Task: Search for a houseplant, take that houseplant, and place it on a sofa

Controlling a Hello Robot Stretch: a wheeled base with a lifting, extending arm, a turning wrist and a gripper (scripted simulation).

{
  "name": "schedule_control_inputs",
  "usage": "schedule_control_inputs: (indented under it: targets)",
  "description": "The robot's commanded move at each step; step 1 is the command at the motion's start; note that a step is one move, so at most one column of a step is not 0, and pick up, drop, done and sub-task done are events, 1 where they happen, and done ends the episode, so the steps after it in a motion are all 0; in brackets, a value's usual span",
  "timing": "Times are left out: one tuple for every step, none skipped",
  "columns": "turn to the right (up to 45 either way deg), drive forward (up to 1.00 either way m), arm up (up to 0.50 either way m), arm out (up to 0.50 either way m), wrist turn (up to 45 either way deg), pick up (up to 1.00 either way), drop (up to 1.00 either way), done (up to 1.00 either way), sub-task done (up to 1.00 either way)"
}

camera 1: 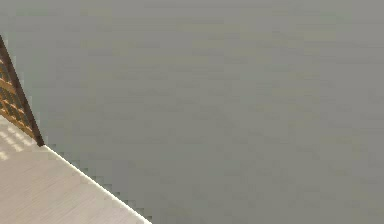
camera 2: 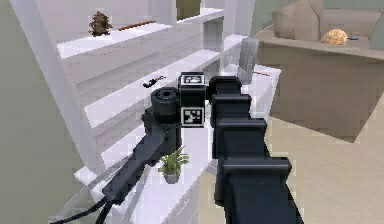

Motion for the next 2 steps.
schedule_control_inputs:
  targets:
    - [0.0, 0.00, 0.00, 0.00, 45.0, 0.00, 0.00, 0.00, 0.00]
    - [0.0, 0.00, 0.00, 0.00, 45.0, 0.00, 0.00, 0.00, 0.00]
